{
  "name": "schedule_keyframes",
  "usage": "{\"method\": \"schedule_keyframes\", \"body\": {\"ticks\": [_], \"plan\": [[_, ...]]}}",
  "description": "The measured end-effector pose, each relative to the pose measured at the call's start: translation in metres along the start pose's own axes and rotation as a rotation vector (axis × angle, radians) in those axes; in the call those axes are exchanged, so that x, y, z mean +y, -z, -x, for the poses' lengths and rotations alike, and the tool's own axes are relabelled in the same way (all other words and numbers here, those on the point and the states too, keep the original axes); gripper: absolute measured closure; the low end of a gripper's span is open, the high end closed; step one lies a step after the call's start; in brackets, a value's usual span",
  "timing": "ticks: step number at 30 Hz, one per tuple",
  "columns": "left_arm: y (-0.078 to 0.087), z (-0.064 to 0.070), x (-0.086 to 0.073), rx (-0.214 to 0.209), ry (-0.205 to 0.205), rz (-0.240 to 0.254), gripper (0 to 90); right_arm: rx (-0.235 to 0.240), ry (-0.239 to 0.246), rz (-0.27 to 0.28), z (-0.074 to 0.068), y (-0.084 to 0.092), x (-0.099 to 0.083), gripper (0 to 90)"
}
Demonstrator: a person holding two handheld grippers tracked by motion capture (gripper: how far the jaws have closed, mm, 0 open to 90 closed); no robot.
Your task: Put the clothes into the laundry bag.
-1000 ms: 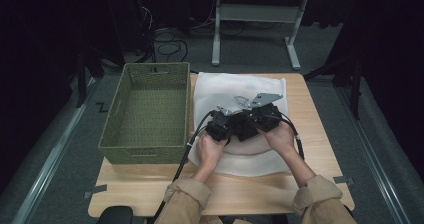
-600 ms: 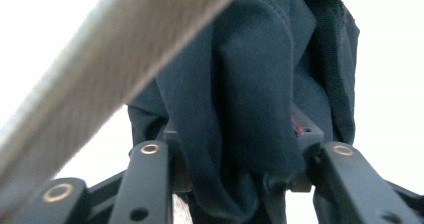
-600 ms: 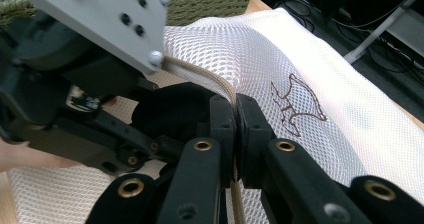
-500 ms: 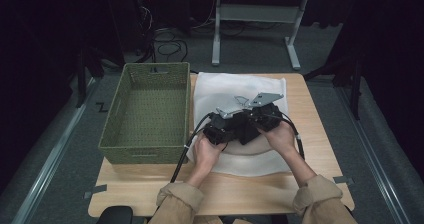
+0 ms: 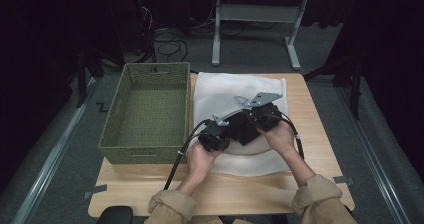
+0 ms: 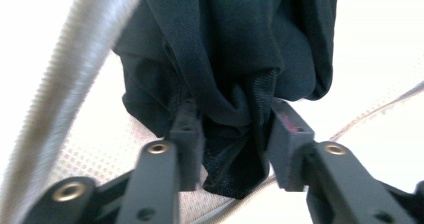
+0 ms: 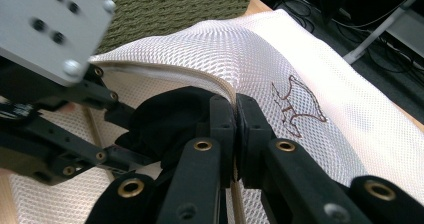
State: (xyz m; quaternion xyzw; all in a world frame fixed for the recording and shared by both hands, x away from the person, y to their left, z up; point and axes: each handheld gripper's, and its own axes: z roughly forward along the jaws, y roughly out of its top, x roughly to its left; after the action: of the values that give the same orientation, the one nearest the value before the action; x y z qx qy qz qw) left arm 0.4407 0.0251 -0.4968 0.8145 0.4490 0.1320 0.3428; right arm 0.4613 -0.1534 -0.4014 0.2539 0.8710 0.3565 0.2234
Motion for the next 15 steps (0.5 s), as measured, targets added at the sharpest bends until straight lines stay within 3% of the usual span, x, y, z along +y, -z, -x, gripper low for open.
{"method": "schedule_keyframes", "body": {"ticks": [5,9,15], "plan": [[-0.01,-0.001,0.001,-0.025,0.002,0.009,84.8,-0.005,0.001,0.001,0.002,0.002,0.0,88.1],[-0.011,-0.002,0.007,-0.039,0.023,0.041,86.5,0.002,-0.002,0.0,0.001,0.003,-0.001,88.1],[-0.015,-0.007,0.023,-0.026,0.069,0.088,86.6,0.008,0.003,0.004,-0.001,0.004,0.0,88.1]]}}
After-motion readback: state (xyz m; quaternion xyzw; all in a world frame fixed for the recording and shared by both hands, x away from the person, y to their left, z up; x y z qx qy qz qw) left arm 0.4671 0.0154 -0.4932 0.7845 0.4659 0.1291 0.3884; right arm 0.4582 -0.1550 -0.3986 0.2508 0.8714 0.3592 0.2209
